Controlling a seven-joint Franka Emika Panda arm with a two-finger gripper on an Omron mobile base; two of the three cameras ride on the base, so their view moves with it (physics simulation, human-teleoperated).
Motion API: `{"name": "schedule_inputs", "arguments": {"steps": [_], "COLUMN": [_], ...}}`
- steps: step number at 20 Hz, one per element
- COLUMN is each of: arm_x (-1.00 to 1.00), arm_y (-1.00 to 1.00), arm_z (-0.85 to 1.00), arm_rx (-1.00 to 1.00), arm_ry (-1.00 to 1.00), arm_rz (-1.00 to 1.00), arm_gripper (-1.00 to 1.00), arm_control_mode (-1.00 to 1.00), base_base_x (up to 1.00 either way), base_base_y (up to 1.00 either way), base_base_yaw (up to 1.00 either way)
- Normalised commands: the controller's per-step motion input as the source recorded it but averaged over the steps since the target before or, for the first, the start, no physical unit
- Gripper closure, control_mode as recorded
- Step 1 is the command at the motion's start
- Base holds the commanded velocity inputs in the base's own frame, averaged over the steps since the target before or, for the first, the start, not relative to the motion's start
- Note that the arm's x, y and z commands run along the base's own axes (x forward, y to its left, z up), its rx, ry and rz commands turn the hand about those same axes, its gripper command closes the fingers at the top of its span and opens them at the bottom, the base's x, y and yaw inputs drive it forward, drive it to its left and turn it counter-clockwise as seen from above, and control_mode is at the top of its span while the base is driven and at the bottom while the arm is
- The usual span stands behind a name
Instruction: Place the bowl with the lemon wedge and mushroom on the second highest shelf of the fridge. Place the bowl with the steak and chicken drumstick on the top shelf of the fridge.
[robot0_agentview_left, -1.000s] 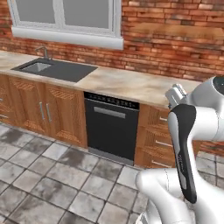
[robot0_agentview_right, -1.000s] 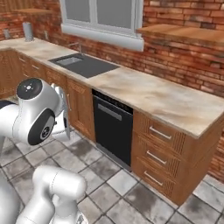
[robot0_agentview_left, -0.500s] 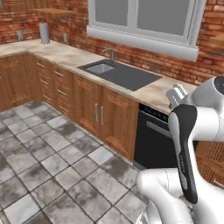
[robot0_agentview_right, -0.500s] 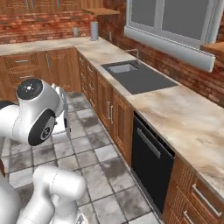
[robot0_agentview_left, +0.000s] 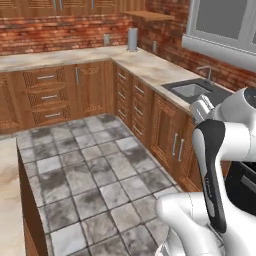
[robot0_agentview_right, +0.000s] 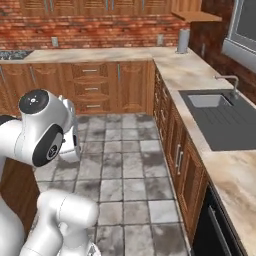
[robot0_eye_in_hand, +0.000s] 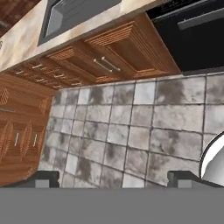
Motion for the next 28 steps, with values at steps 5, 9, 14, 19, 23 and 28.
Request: {"name": "schedule_inputs", "arguments": {"steps": [5,9,14,19,23,28], "arm_x": [0.0,0.0,0.0,0.0,0.0,0.0], "arm_y": [0.0,0.0,0.0,0.0,0.0,0.0], "arm_z": [0.0,0.0,0.0,0.0,0.0,0.0], "arm_rx": [0.0,0.0,0.0,0.0,0.0,0.0], "arm_ry": [0.0,0.0,0.0,0.0,0.0,0.0], "arm_rz": [0.0,0.0,0.0,0.0,0.0,0.0], "arm_gripper": [-1.0,-1.0,-1.0,-1.0,-1.0,-1.0], "arm_control_mode": [1.0,1.0,1.0,1.0,1.0,1.0], "base_base_x": [1.0,1.0,1.0,1.0,1.0,1.0], "base_base_y": [0.0,0.0,0.0,-0.05,-0.13,-0.12], "base_base_yaw": [0.47,0.46,0.4,0.36,0.34,0.32]}}
